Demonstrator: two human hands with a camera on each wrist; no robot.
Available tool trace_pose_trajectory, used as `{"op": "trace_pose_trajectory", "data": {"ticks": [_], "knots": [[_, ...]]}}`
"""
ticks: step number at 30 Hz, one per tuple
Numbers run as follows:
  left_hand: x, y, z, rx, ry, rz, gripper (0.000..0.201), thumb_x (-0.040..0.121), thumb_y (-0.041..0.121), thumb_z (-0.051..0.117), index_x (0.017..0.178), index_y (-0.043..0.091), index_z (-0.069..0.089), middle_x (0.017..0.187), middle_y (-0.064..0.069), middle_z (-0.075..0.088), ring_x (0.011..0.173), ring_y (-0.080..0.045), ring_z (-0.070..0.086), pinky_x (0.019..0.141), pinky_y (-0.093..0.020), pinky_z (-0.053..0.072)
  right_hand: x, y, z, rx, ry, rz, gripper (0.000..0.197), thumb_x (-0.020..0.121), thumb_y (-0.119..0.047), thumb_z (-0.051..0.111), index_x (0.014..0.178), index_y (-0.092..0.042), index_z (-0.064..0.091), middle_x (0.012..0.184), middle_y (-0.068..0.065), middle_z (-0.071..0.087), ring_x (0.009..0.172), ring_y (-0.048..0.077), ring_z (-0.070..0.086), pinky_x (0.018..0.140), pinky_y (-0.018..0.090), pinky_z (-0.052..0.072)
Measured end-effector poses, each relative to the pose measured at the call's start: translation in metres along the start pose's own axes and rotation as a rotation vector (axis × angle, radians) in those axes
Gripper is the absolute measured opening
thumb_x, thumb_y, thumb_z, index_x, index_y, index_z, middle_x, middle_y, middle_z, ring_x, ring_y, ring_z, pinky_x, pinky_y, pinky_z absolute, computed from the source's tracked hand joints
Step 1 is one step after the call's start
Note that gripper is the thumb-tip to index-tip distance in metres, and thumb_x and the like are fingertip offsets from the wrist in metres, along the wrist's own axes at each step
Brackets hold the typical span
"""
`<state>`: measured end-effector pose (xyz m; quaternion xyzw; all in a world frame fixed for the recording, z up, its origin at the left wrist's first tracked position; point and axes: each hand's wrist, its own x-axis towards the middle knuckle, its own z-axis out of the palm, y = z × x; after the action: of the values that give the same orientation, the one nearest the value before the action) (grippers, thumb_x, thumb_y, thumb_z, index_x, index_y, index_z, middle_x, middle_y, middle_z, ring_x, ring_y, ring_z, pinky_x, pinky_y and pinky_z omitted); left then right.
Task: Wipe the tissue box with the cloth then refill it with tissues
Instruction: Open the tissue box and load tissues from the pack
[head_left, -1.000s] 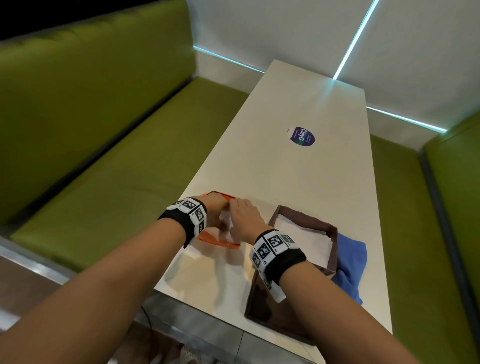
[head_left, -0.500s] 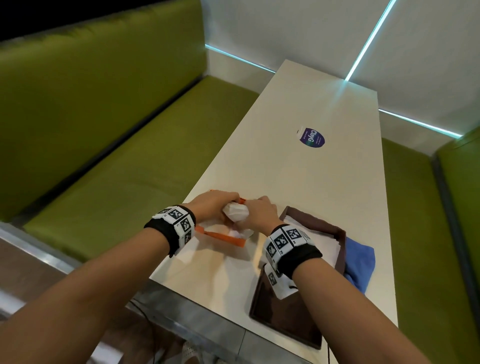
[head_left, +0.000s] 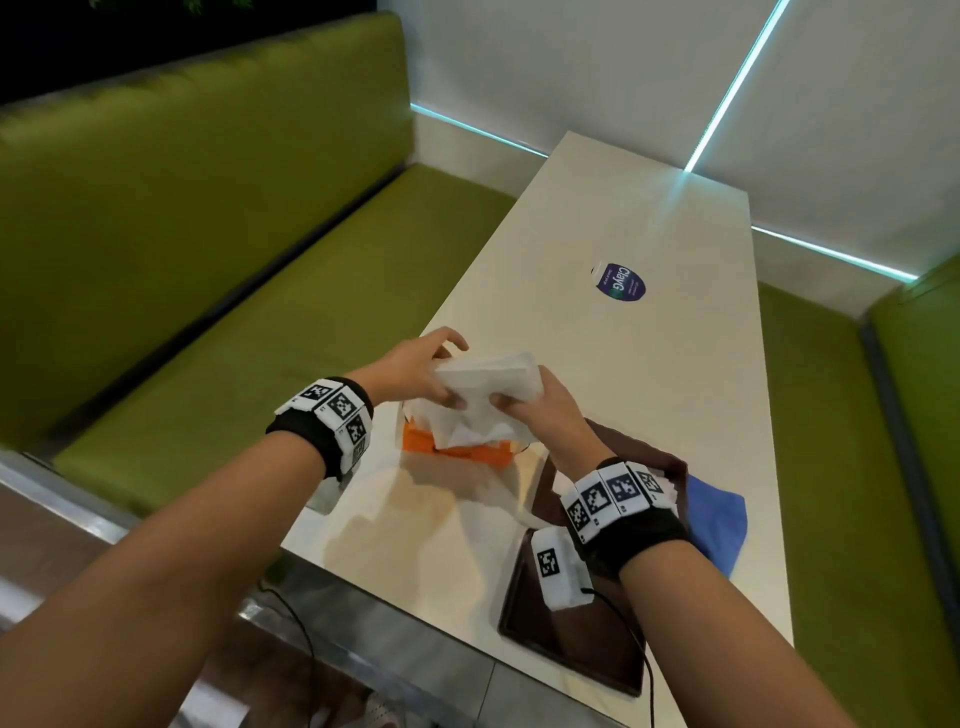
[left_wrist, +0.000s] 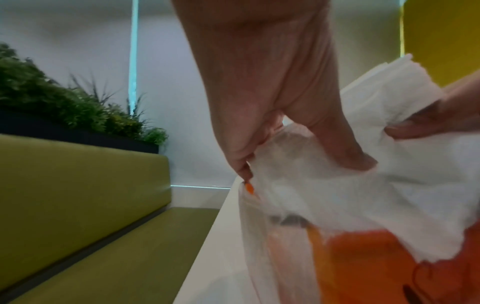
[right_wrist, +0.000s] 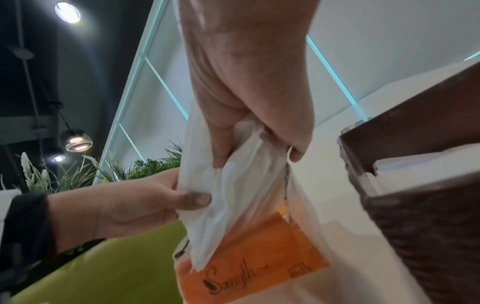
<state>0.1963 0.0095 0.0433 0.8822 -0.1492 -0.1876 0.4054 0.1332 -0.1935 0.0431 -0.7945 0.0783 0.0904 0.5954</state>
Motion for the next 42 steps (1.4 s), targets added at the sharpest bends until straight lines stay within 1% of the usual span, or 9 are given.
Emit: {"op": "trace_pose_trajectory", "data": {"ticks": [7, 12, 15, 21, 24, 30, 34, 38, 42], "knots": [[-0.008, 0.007, -0.013, -0.233, 0.07, -0.011, 0.081, 0.047, 0.047, 0.09, 0.116, 0.043, 0.049, 0.122, -0.007, 0.054, 0.111, -0.024, 0.058, 0.095, -0.033, 0.05, -0.006, -0.004, -0.005, 0.243, -0.036, -0.012, 0.074, 0.067, -0.032, 0.083, 0.13, -0.013, 0.05, 0.125, 0.013, 0.064, 0.114, 0.029, 0.063, 0.095, 0.049, 0.053], [-0.018, 0.022, -0.018, -0.435, 0.118, 0.039, 0.083, 0.055, 0.03, 0.093, 0.124, 0.03, 0.047, 0.124, -0.011, 0.058, 0.102, -0.023, 0.068, 0.088, -0.039, 0.057, -0.015, -0.016, -0.01, 0.382, -0.047, -0.009, 0.057, 0.083, -0.009, 0.072, 0.134, -0.005, 0.047, 0.127, 0.019, 0.062, 0.114, 0.032, 0.063, 0.086, 0.037, 0.058], [-0.025, 0.037, -0.024, -0.544, 0.179, 0.07, 0.073, 0.072, 0.017, 0.084, 0.132, 0.019, 0.042, 0.114, -0.008, 0.063, 0.086, -0.012, 0.069, 0.071, -0.027, 0.059, -0.021, -0.028, -0.014, 0.443, -0.044, -0.022, 0.055, 0.085, -0.012, 0.07, 0.135, -0.007, 0.047, 0.129, 0.018, 0.061, 0.118, 0.034, 0.06, 0.095, 0.045, 0.054], [-0.042, 0.067, -0.027, -0.704, 0.137, 0.095, 0.055, 0.095, 0.032, 0.056, 0.141, 0.026, 0.027, 0.122, 0.005, 0.056, 0.099, -0.014, 0.066, 0.066, -0.023, 0.057, -0.039, -0.043, -0.034, 0.649, -0.077, 0.004, 0.05, 0.091, -0.02, 0.064, 0.138, -0.016, 0.047, 0.133, 0.01, 0.062, 0.122, 0.029, 0.059, 0.1, 0.048, 0.05], [-0.047, 0.08, -0.019, -0.738, 0.135, 0.088, 0.05, 0.098, 0.035, 0.049, 0.139, 0.03, 0.021, 0.118, 0.011, 0.054, 0.094, -0.011, 0.065, 0.069, -0.028, 0.058, -0.049, -0.047, -0.043, 0.695, -0.062, 0.02, 0.048, 0.092, -0.025, 0.063, 0.137, -0.018, 0.05, 0.129, 0.008, 0.064, 0.119, 0.027, 0.062, 0.094, 0.042, 0.055], [-0.056, 0.093, 0.017, -0.702, 0.337, 0.204, 0.022, 0.101, 0.031, 0.042, 0.116, 0.035, 0.026, 0.092, -0.012, 0.056, 0.078, -0.021, 0.054, 0.071, -0.037, 0.045, -0.069, -0.044, -0.058, 0.649, 0.044, 0.024, 0.048, 0.091, -0.038, 0.061, 0.134, -0.02, 0.052, 0.12, 0.002, 0.07, 0.105, 0.021, 0.067, 0.069, 0.03, 0.059], [-0.064, 0.109, 0.043, -0.67, 0.503, 0.229, 0.006, 0.102, 0.026, 0.04, 0.107, 0.024, 0.044, 0.079, -0.01, 0.045, 0.067, -0.019, 0.042, 0.06, -0.036, 0.037, -0.082, -0.04, -0.067, 0.609, 0.091, -0.071, 0.045, 0.094, -0.038, 0.056, 0.136, -0.027, 0.047, 0.127, -0.003, 0.066, 0.115, 0.019, 0.064, 0.083, 0.037, 0.059], [-0.076, 0.13, 0.058, -0.736, 0.531, 0.142, 0.024, 0.103, 0.029, 0.036, 0.101, 0.021, 0.058, 0.093, 0.003, 0.063, 0.084, -0.016, 0.058, 0.068, -0.025, 0.046, -0.093, -0.031, -0.074, 0.602, 0.176, -0.095, 0.048, 0.093, -0.038, 0.058, 0.138, -0.027, 0.043, 0.131, -0.001, 0.063, 0.119, 0.02, 0.061, 0.095, 0.047, 0.053], [-0.079, 0.141, 0.073, -0.671, 0.468, 0.104, 0.034, 0.098, 0.047, 0.043, 0.107, 0.018, 0.058, 0.096, 0.008, 0.062, 0.093, -0.009, 0.059, 0.074, -0.021, 0.045, -0.101, -0.028, -0.074, 0.559, 0.258, -0.101, 0.05, 0.091, -0.038, 0.06, 0.134, -0.021, 0.042, 0.131, 0.004, 0.06, 0.12, 0.023, 0.059, 0.097, 0.048, 0.052]]}}
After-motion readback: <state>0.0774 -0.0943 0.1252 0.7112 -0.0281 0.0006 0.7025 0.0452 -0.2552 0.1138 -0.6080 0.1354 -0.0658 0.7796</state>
